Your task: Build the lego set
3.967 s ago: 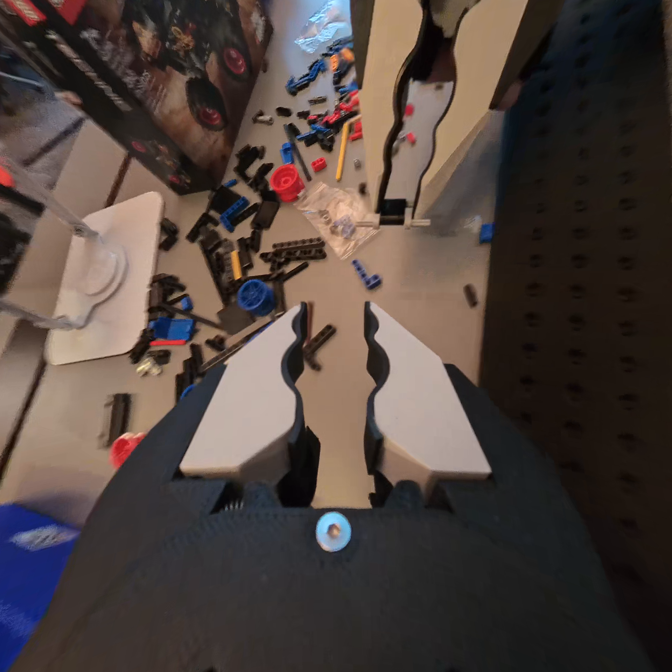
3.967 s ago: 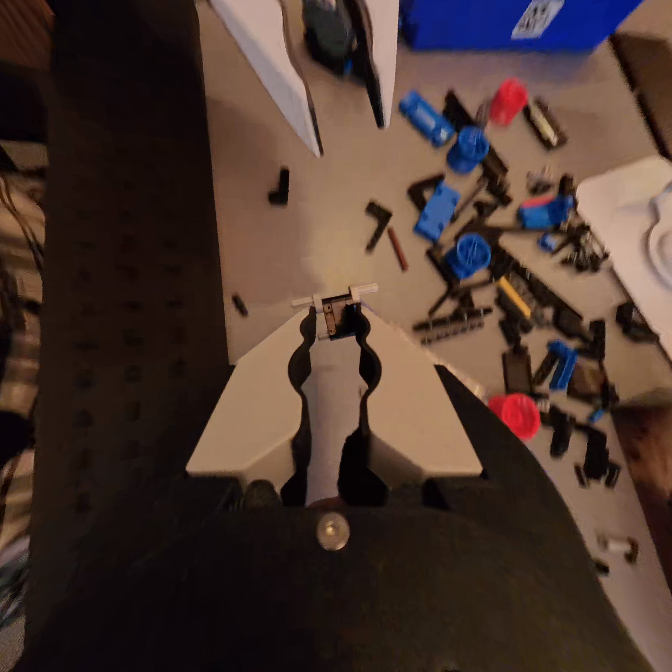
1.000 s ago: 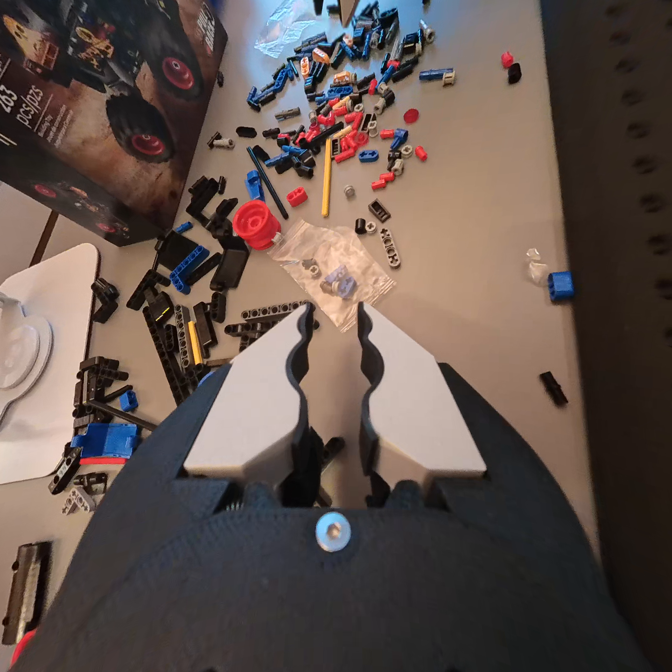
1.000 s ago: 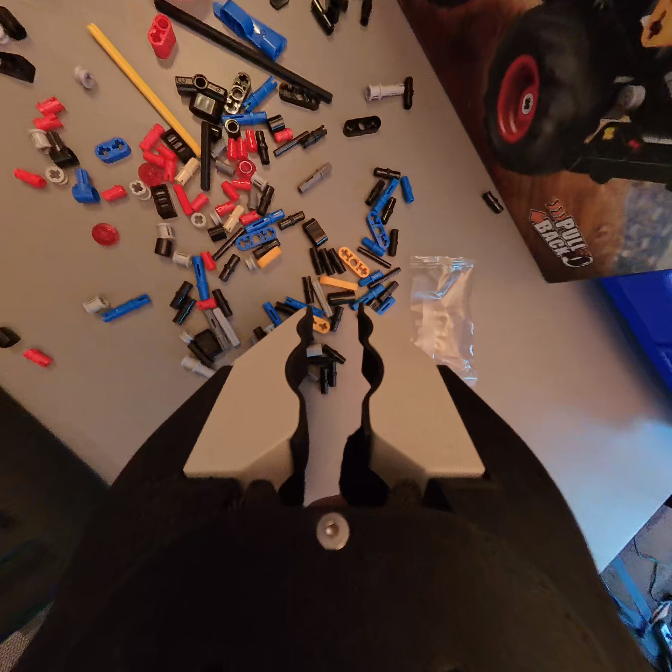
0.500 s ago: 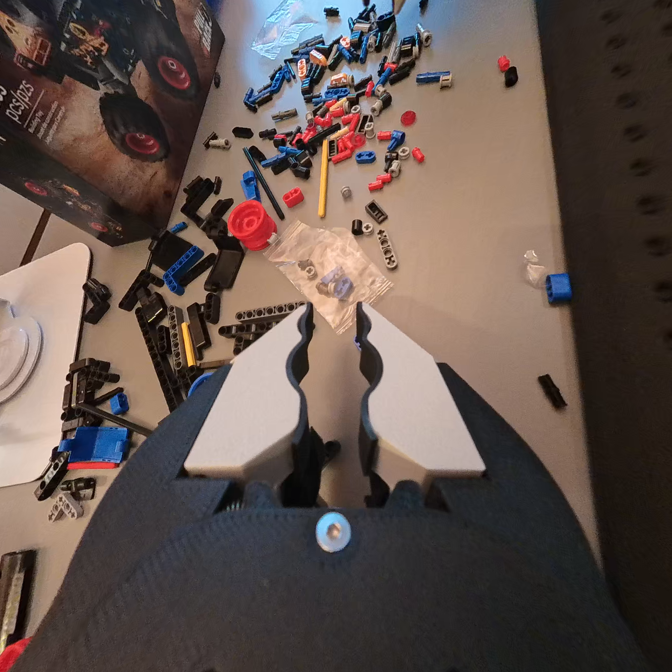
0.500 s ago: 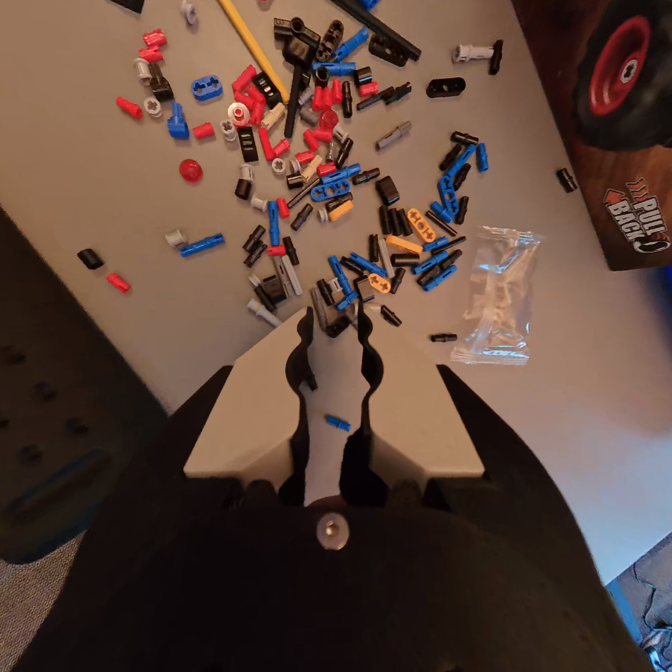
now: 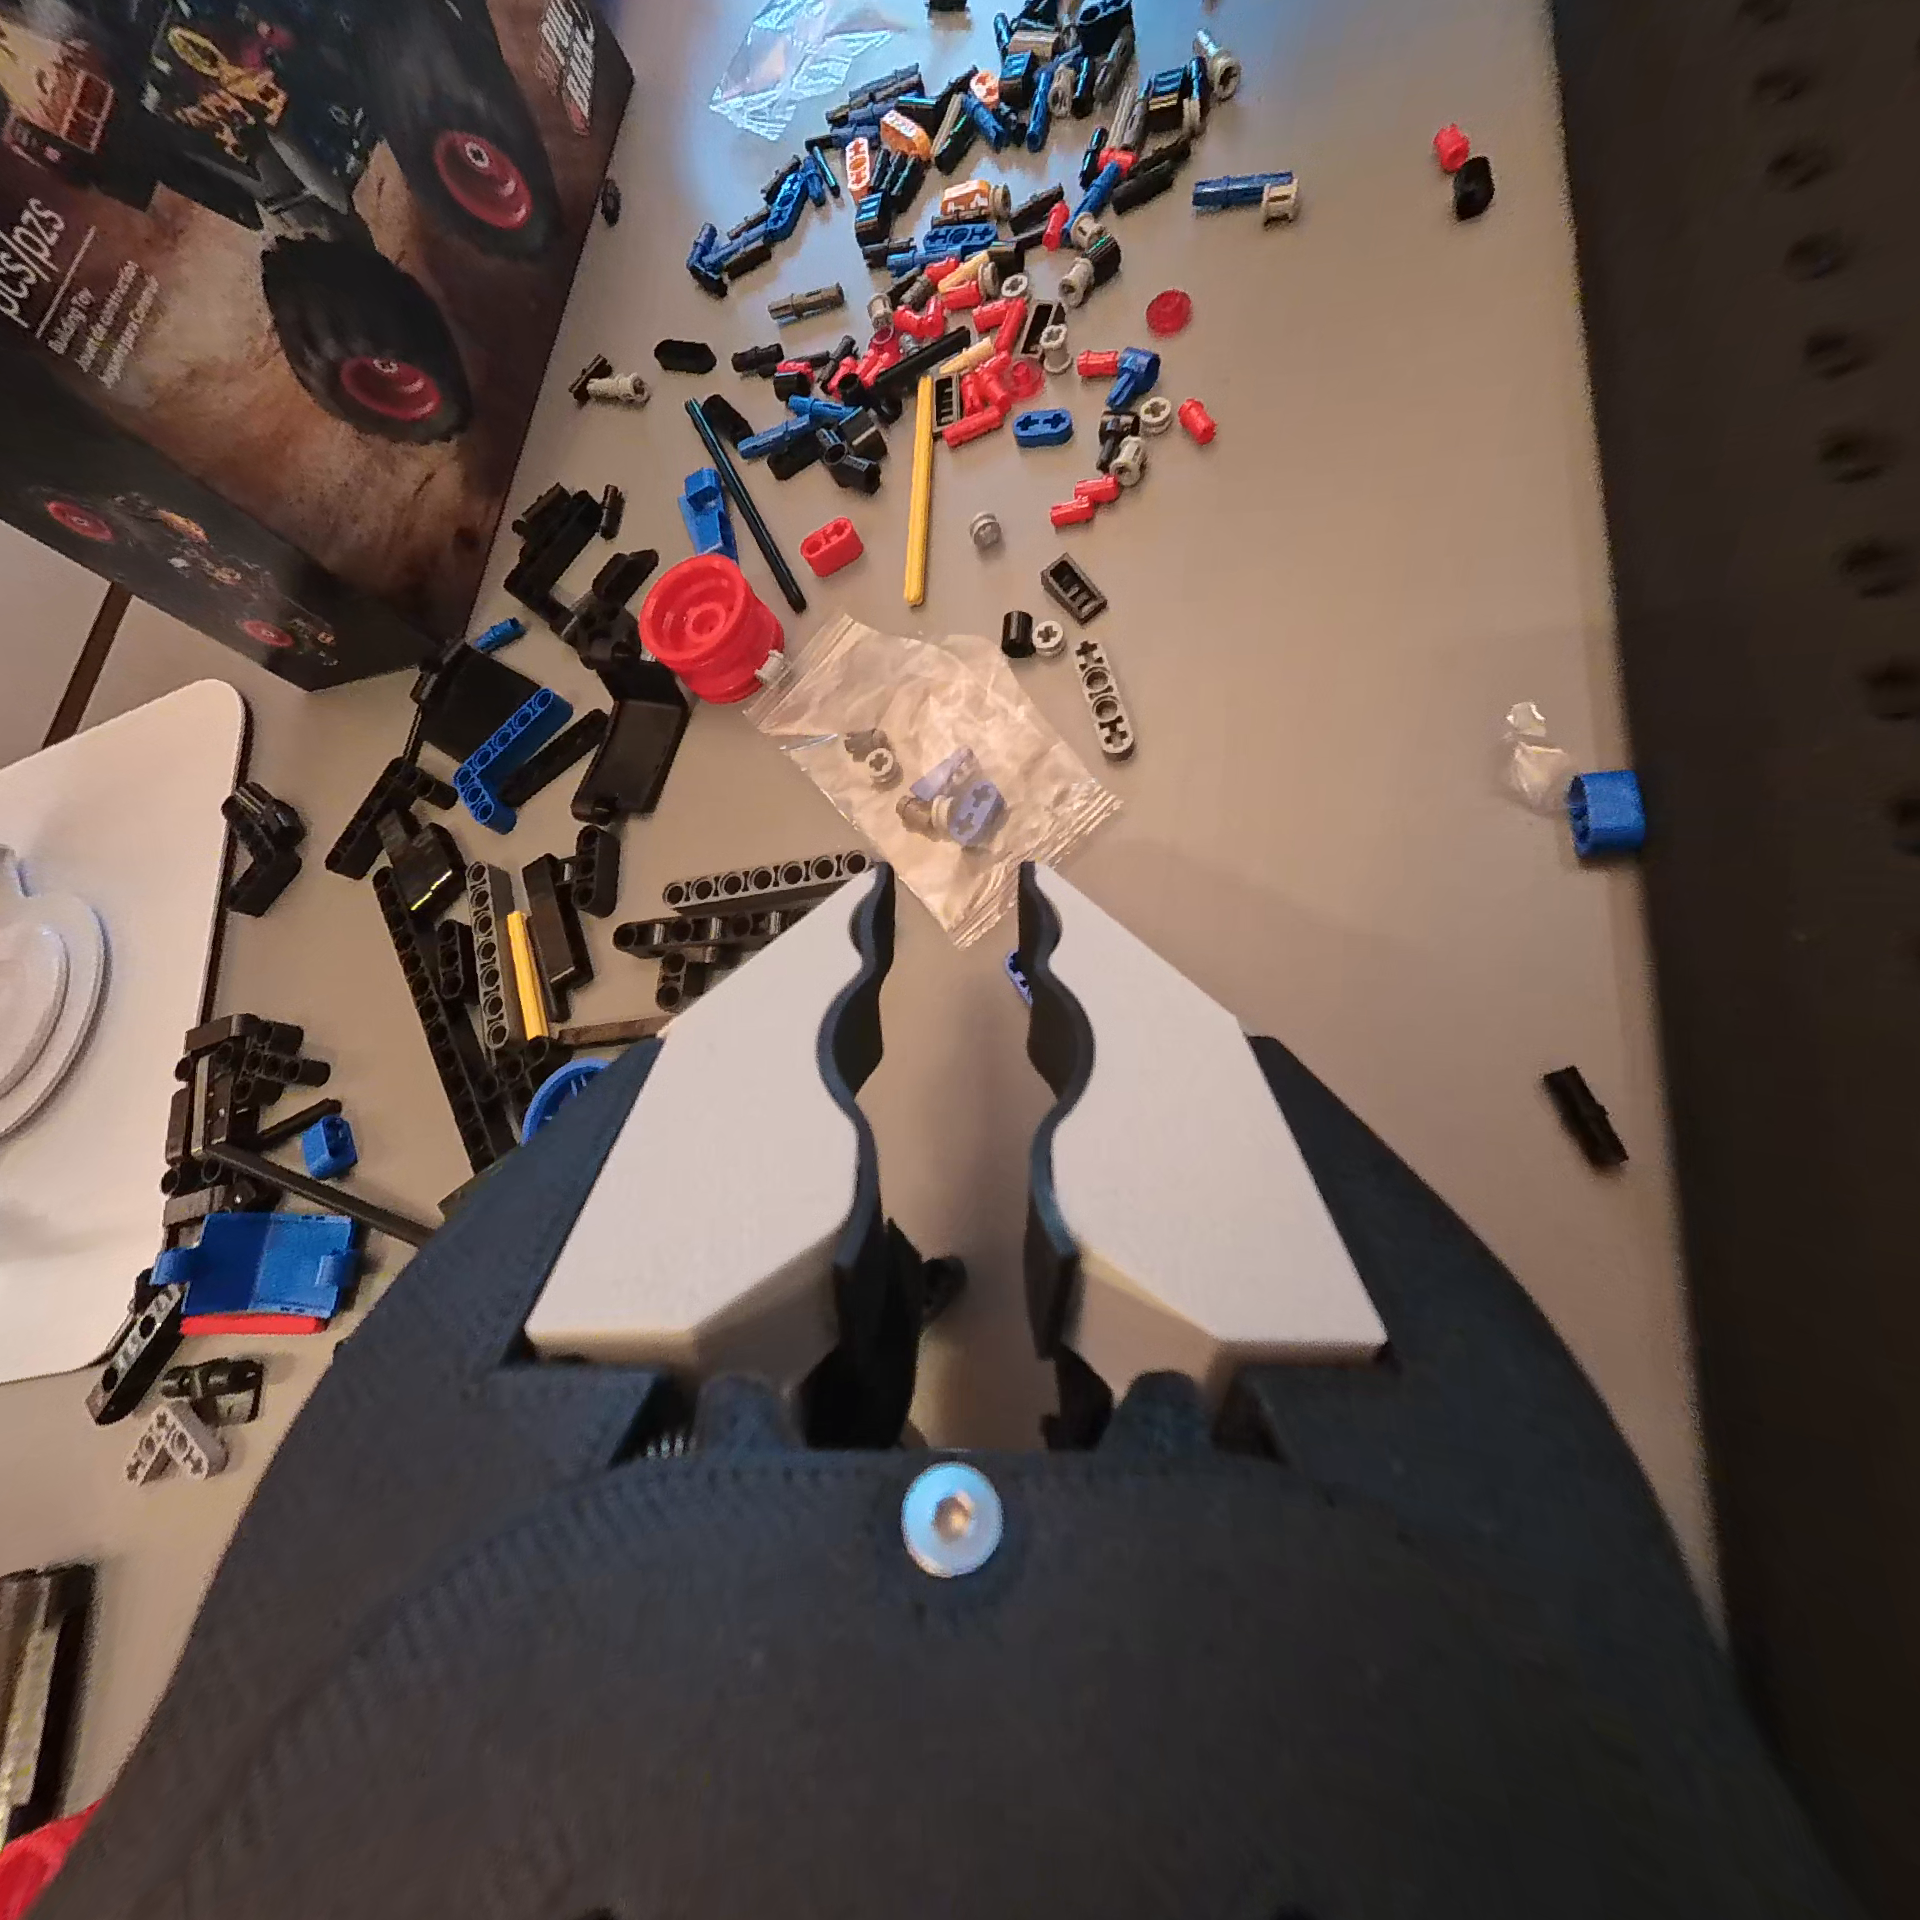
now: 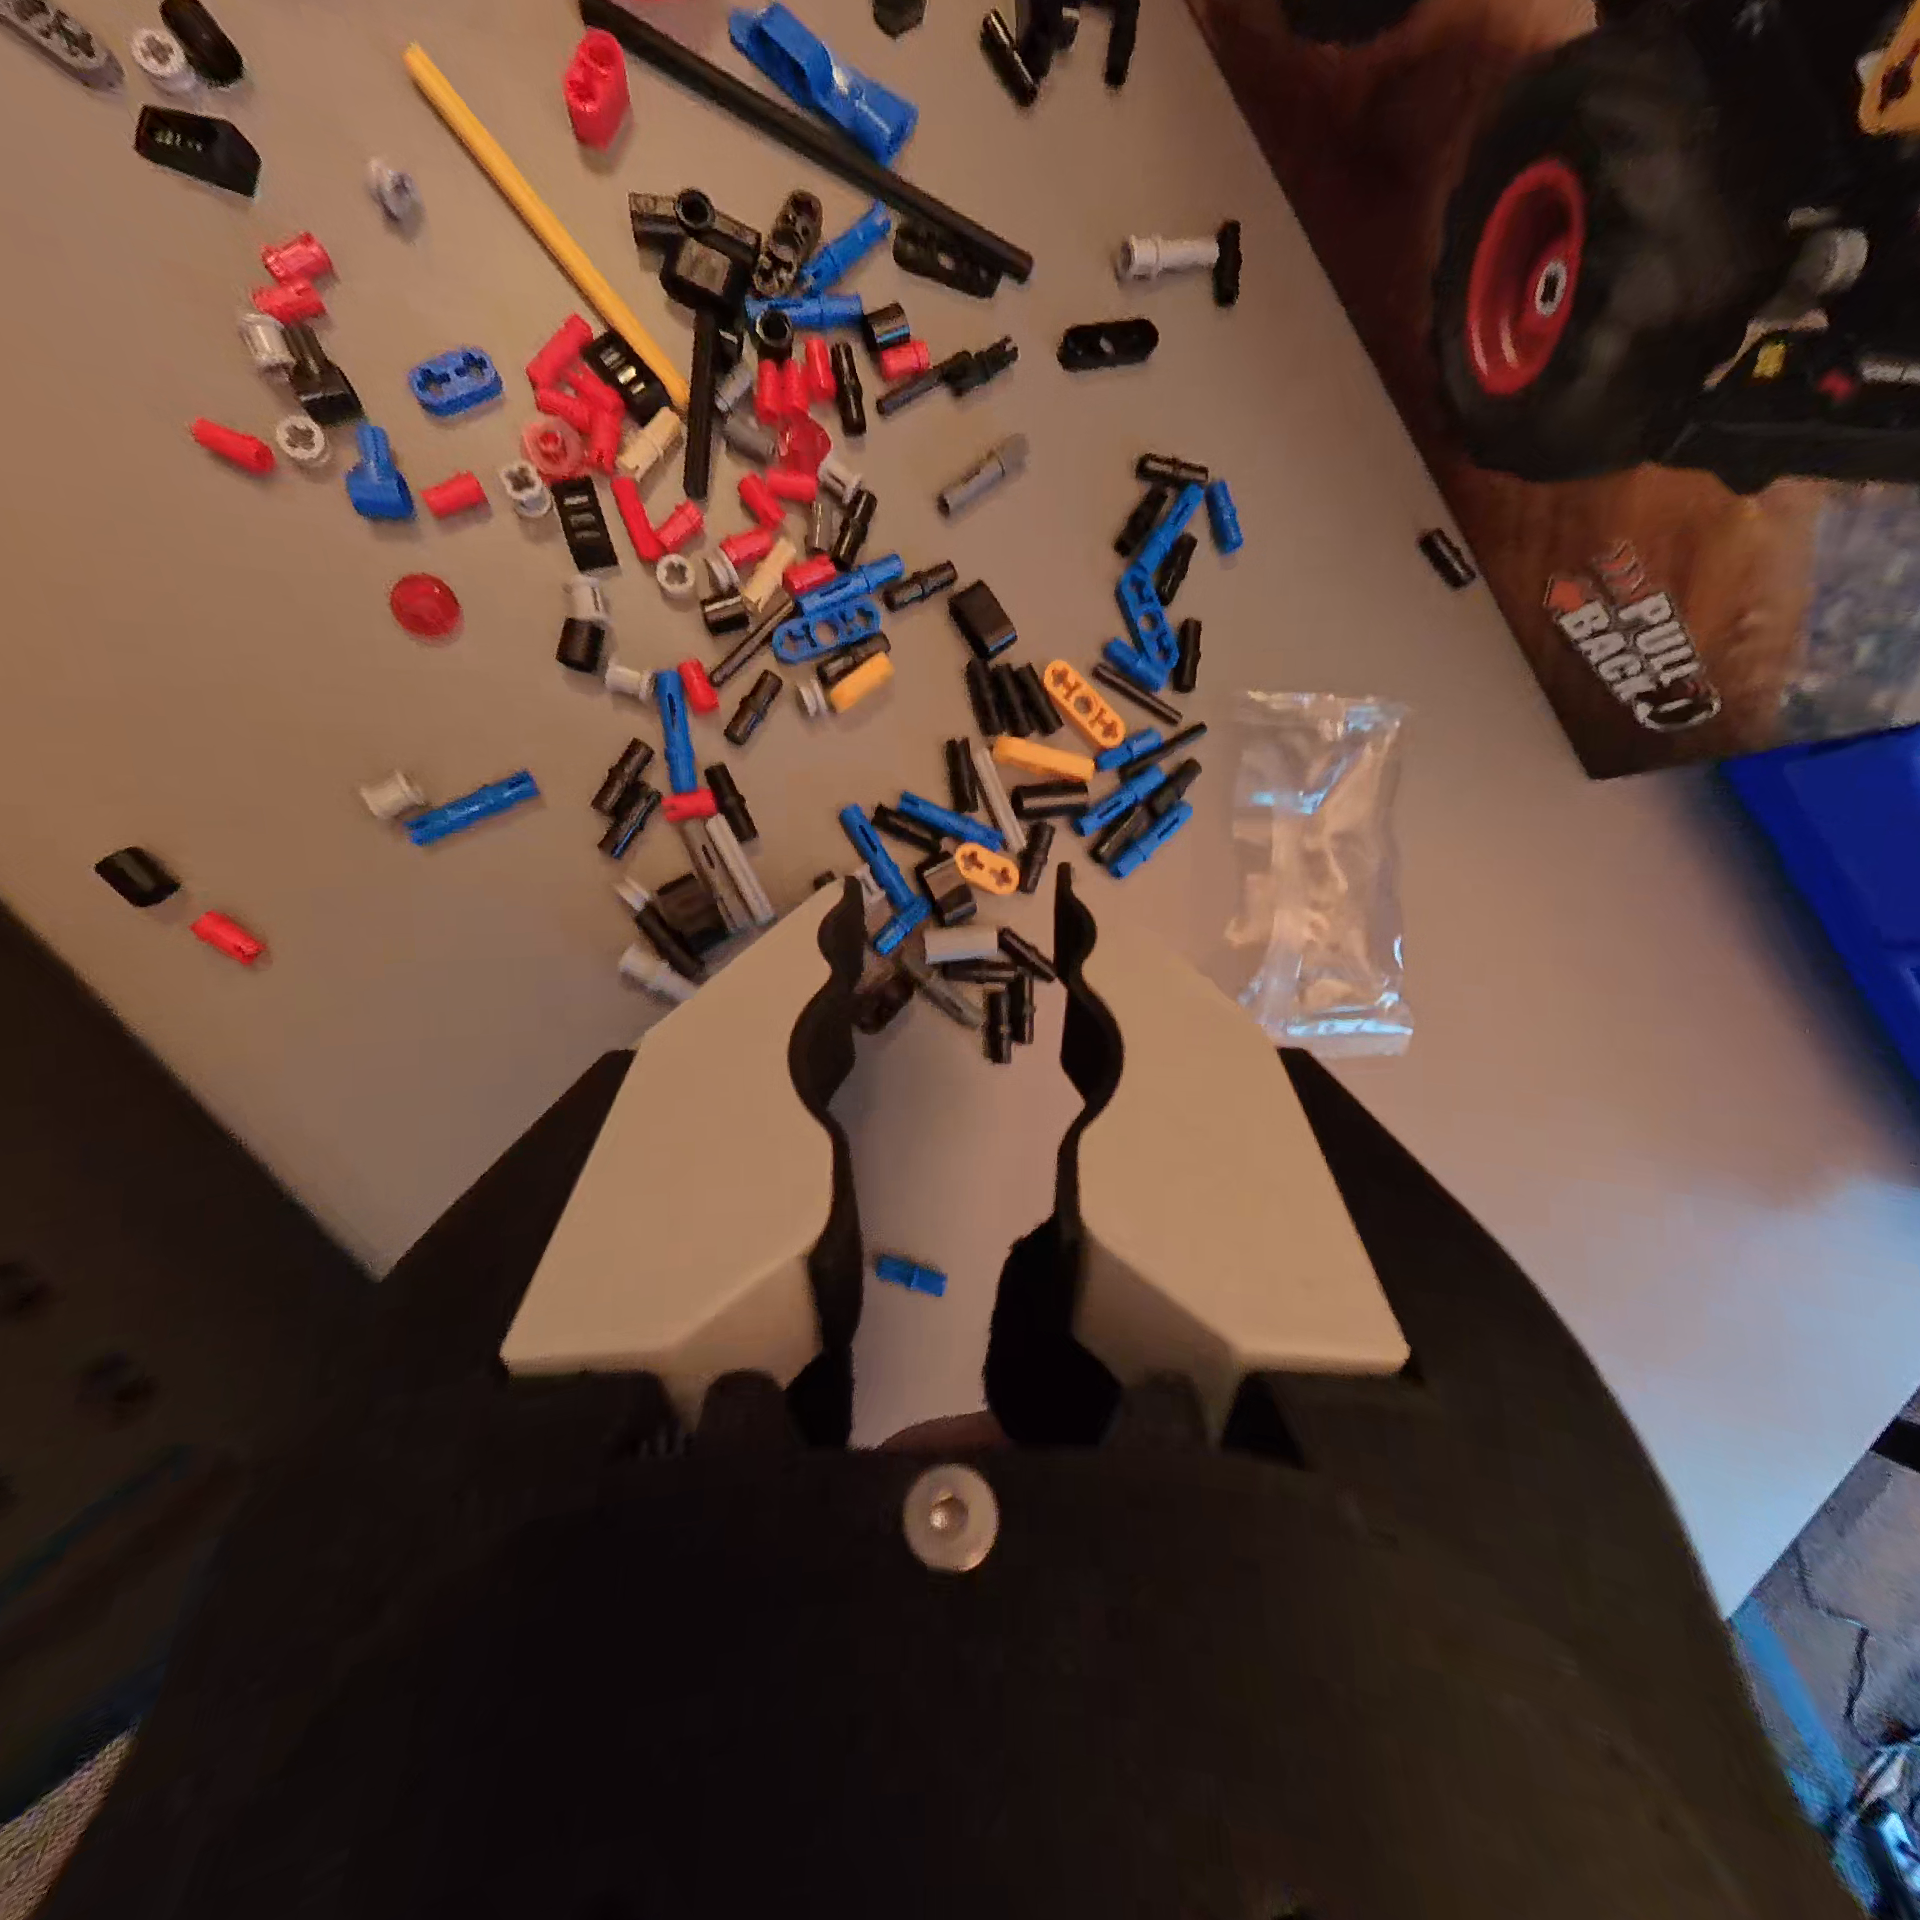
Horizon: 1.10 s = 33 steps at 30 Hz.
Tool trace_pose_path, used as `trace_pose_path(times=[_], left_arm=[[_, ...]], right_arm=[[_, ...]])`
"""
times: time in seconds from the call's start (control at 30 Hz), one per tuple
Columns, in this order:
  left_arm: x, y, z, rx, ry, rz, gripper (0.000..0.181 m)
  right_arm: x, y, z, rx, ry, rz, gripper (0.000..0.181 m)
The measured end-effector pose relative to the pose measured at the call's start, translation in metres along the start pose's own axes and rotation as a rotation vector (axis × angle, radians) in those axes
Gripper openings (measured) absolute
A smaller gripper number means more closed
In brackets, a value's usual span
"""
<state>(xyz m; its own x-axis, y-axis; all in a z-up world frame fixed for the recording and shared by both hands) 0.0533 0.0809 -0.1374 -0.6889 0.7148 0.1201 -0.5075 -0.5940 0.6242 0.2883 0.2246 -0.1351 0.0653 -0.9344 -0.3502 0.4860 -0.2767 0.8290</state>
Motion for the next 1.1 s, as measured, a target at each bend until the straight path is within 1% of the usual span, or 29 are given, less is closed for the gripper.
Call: trace_pose_path(times=[0.2,0.27,0.37,0.57,0.7,0.77,0.9,1.1], left_arm=[[0.002,0.0,-0.001,0.0,0.004,0.005,0.022],[0.002,0.0,-0.001,-0.001,0.005,0.005,0.022],[0.002,0.0,-0.001,-0.002,0.007,0.003,0.022],[0.002,0.0,-0.001,-0.003,0.003,0.005,0.021],[0.003,0.001,0.0,-0.009,0.006,0.006,0.021],[0.004,0.001,-0.001,-0.008,0.007,0.005,0.021],[0.003,0.001,0.0,-0.009,0.004,0.003,0.021],[0.004,0.004,0.001,-0.017,0.003,0.007,0.021]], right_arm=[[-0.022,-0.01,0.016,-0.034,-0.011,-0.064,0.032],[-0.03,-0.014,0.023,-0.073,-0.035,-0.068,0.026],[-0.037,-0.023,0.033,-0.112,-0.035,-0.034,0.021],[-0.05,-0.046,0.038,-0.076,0.011,0.017,0.022],[-0.051,-0.053,0.06,-0.137,0.023,0.051,0.022],[-0.052,-0.061,0.067,-0.125,0.04,0.056,0.025],[-0.056,-0.079,0.074,-0.111,0.026,0.088,0.037],[-0.056,-0.09,0.077,-0.144,-0.019,0.157,0.029]])
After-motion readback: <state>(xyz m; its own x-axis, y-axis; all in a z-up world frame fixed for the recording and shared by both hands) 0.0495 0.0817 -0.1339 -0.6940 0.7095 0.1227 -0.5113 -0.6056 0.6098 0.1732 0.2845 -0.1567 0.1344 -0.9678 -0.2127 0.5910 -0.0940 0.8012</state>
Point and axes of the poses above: each gripper's, where its closed fingertips meet, y back along the fingers, z out of its top, x = y × z across the jaws, the point moved 2 cm from there along y, back along the fingers, and after that the axes turned 14 degrees about y, right-handed, at the moved point
